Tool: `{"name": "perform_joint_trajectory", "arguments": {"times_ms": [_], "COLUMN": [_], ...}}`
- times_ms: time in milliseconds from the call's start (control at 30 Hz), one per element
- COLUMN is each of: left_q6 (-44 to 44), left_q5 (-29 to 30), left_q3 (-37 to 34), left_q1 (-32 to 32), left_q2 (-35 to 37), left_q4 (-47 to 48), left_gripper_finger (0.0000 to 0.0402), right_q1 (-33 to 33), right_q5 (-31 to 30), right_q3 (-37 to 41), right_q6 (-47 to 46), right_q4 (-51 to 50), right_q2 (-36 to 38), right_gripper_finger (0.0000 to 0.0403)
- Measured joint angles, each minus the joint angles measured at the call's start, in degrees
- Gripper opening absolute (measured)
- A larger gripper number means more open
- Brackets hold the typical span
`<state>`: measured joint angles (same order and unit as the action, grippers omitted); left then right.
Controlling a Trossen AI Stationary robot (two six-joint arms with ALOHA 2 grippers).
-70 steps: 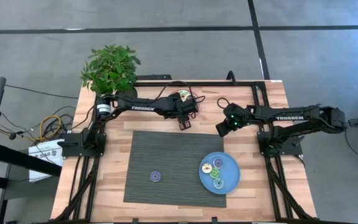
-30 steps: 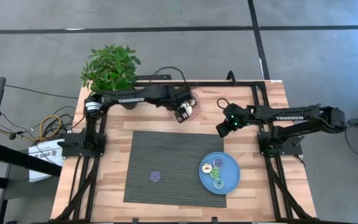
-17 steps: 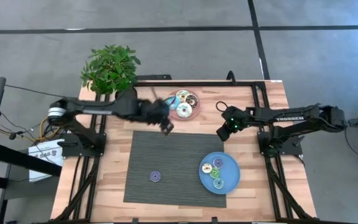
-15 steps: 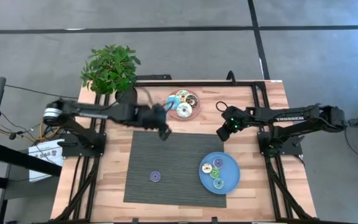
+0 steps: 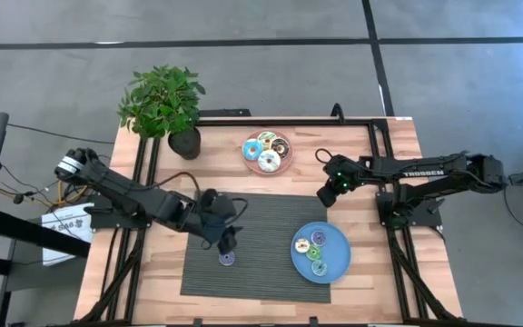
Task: Pick & Place donuts
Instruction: Put the small dark blue donut on the blue plate
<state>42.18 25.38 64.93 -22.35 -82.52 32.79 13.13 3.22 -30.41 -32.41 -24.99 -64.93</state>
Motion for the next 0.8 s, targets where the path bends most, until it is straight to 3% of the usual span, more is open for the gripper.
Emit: {"name": "perform_joint_trajectory", "arguments": {"times_ms": [333, 567, 667, 800], "left_q6": [-4.1, -6.4, -1.0, 5.0], "left_q5": [-6.8, -1.9, 1.7, 1.6], "left_q3": [0.0, 0.0, 0.0, 0.0], "left_q1": [0.1, 1.8, 2.7, 3.4], "left_q2": [0.0, -0.1, -0.1, -0.1], "left_q4": [-1.1, -1.1, -1.0, -0.6], "left_gripper_finger": [0.0222, 0.0222, 0.0222, 0.0222], "right_q1": [0.0, 0.0, 0.0, 0.0], "right_q5": [-0.1, -0.2, -0.2, -0.2], "right_q3": [0.0, 0.0, 0.0, 0.0], "right_q6": [1.4, 1.4, 1.1, -1.5], "right_q4": [-0.3, 0.2, 0.2, 0.7], "right_q2": [0.0, 0.0, 0.0, 0.0], "right_gripper_finger": [0.0001, 0.0001, 0.0001, 0.0001]}}
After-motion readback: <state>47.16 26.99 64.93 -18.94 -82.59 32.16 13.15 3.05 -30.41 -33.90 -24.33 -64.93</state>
